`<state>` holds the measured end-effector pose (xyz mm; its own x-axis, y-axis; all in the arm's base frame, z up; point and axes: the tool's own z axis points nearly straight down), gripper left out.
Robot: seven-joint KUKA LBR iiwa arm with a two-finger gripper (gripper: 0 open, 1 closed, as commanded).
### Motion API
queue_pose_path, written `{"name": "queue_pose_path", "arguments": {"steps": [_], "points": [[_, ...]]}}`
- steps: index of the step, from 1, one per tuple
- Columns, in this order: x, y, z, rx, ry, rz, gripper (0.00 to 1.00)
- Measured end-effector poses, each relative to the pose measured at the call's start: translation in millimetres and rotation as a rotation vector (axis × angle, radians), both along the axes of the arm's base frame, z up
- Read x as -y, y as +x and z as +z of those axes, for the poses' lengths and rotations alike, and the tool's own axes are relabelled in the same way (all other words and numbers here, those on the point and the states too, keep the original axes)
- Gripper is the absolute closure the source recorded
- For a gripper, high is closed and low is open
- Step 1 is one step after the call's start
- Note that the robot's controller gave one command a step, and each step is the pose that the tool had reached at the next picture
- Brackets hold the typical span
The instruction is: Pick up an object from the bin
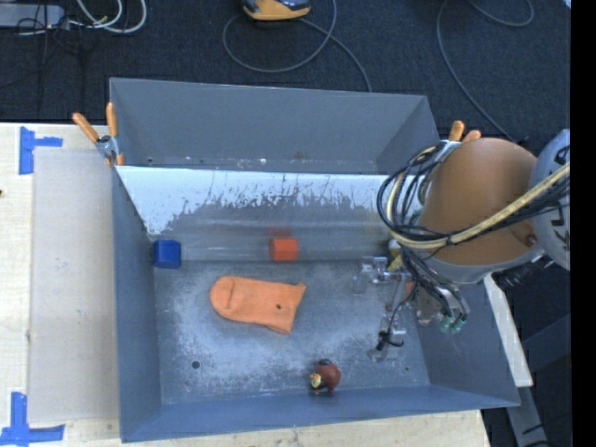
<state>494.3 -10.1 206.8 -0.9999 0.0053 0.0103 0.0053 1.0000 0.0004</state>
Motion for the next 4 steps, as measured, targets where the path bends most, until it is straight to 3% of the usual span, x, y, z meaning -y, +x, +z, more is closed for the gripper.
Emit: {"name": "queue_pose_path", "arguments": {"steps": [1, 2, 3, 4], "points": [[0, 0.8, 3, 0.005, 0.0, 0.0, 0.0], [9, -0.1, -29, 0.012, 0.001, 0.074, 0.0], [-27, 23.9, -80, 0.007, -0.001, 0.085, 0.0], [-52, 5.0, -132, 0.013, 0.003, -0.008, 0.0]]}}
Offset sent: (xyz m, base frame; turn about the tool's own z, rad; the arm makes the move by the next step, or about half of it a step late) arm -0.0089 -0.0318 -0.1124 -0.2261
